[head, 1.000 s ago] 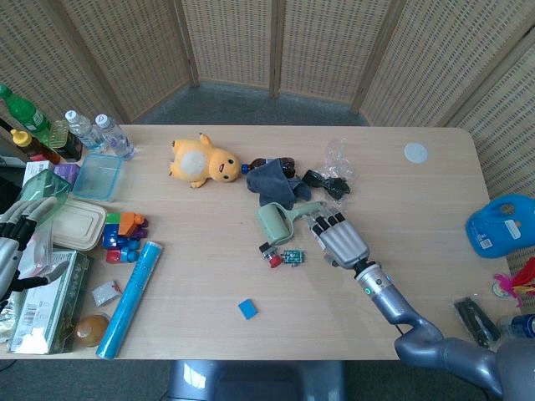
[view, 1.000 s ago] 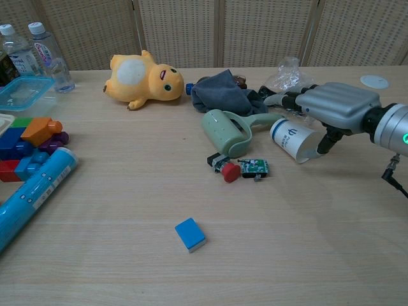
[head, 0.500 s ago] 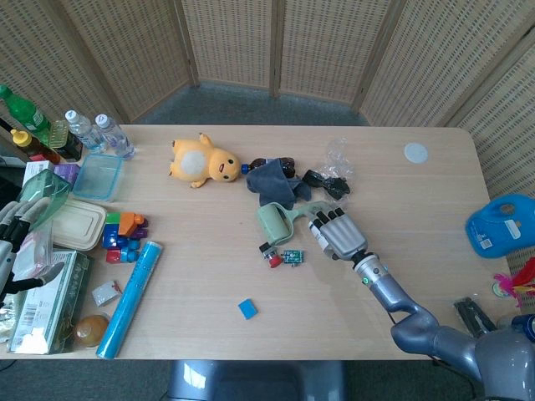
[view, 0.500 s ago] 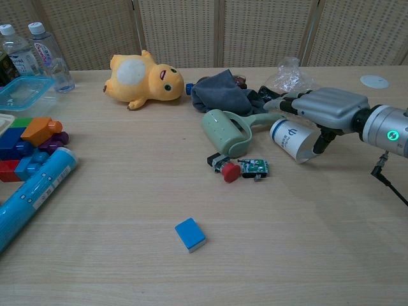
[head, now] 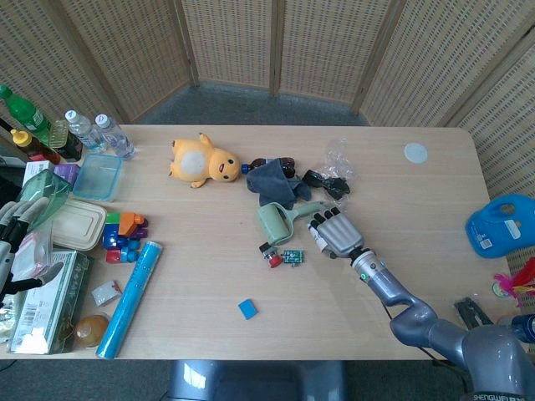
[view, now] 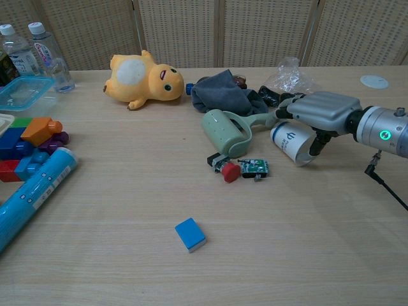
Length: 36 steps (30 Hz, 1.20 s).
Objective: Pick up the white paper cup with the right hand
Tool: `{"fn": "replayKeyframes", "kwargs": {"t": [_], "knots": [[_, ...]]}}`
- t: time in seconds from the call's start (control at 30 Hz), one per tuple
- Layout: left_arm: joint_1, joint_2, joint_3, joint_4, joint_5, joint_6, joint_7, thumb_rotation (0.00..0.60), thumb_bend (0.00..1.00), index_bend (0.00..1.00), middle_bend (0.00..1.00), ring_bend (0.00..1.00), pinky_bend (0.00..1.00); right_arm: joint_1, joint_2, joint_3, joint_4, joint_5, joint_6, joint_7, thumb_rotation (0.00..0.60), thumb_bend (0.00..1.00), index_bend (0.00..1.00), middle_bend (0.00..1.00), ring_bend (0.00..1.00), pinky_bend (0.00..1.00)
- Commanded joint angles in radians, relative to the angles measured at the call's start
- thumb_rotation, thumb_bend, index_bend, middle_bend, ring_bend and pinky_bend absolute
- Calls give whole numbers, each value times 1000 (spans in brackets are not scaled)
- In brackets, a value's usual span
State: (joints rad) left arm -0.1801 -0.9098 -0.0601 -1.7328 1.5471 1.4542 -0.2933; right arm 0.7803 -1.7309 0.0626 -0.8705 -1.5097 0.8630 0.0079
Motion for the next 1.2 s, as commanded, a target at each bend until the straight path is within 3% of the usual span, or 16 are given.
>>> {"fn": "replayKeyframes", "kwargs": {"t": [0.03,0.2,0.5,1.2], "knots": [[0,0,-1,0,0,1,-3,566,297,0,0,0,0,-1,3,-1,-5,1,2,-2,600,264,294,337,190,177],[-1,-1,-1,3,3,-2,-11,568,297,0,0,0,0,-3,9,-1,-17,7,7,-7,600,267,374,422,275,266],[0,0,-2,10,2,-1,-25,566,297,0,0,0,0,-18,64,8,-105,20,41,-61,600,269,386,433,296,310],[-9,-22,-3,45,7,-11,-54,565,297,0,0,0,0,-102,465,162,-648,108,267,-280,600,263,359,418,296,310]]}}
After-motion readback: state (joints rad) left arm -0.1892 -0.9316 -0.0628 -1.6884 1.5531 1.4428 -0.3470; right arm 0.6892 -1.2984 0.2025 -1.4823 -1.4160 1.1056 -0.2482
